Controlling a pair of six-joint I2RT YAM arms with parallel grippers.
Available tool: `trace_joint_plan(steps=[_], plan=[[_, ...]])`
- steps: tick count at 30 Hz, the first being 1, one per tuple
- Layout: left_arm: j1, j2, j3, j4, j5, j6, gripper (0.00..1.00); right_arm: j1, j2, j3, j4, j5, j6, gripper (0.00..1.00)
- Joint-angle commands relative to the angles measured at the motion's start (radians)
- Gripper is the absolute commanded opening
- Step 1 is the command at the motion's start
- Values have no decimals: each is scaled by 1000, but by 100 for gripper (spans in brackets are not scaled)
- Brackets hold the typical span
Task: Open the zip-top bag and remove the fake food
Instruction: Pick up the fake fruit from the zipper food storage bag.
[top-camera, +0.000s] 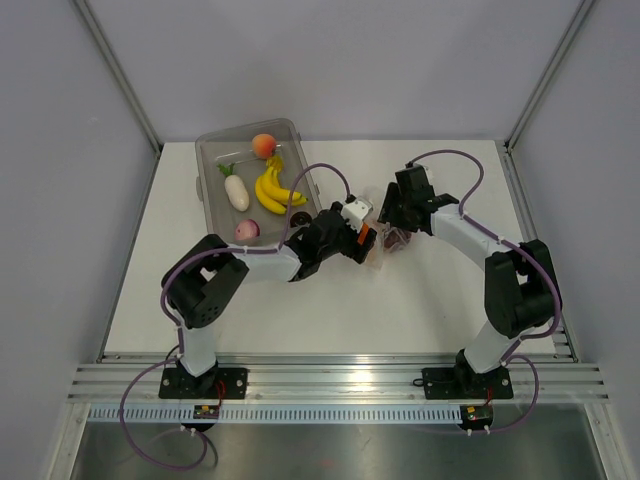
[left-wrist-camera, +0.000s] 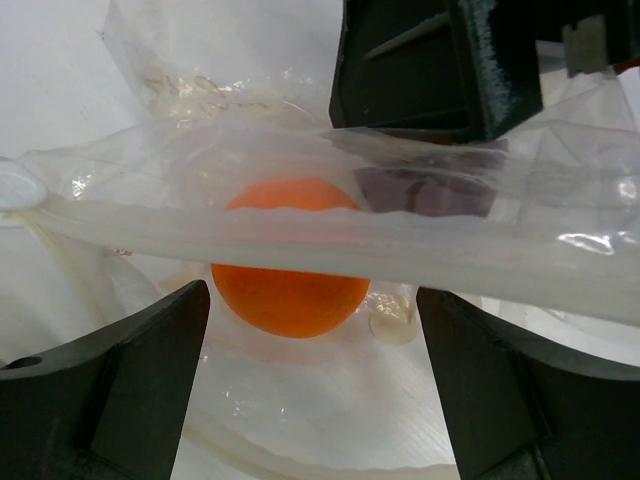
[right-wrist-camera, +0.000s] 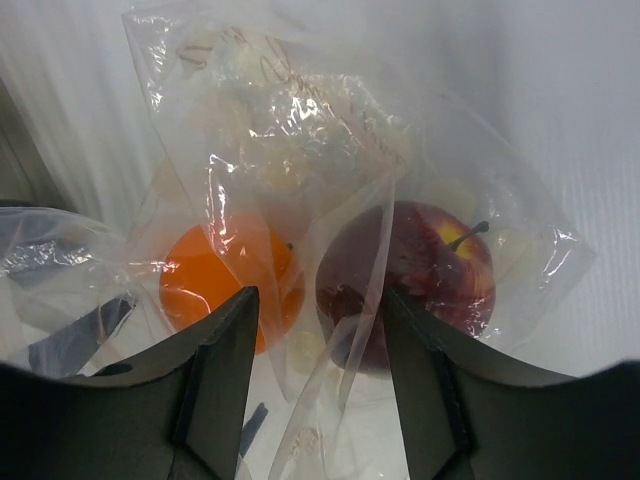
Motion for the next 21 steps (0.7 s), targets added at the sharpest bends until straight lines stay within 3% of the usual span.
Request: trace_joint_plan(steps=[1, 21], plan=[[-5, 17, 60, 0, -63, 4, 88, 14, 16, 35, -59, -45, -26, 59], [-5, 139, 172, -82, -109, -48, 93, 54, 75, 81, -108, -100, -56, 53]])
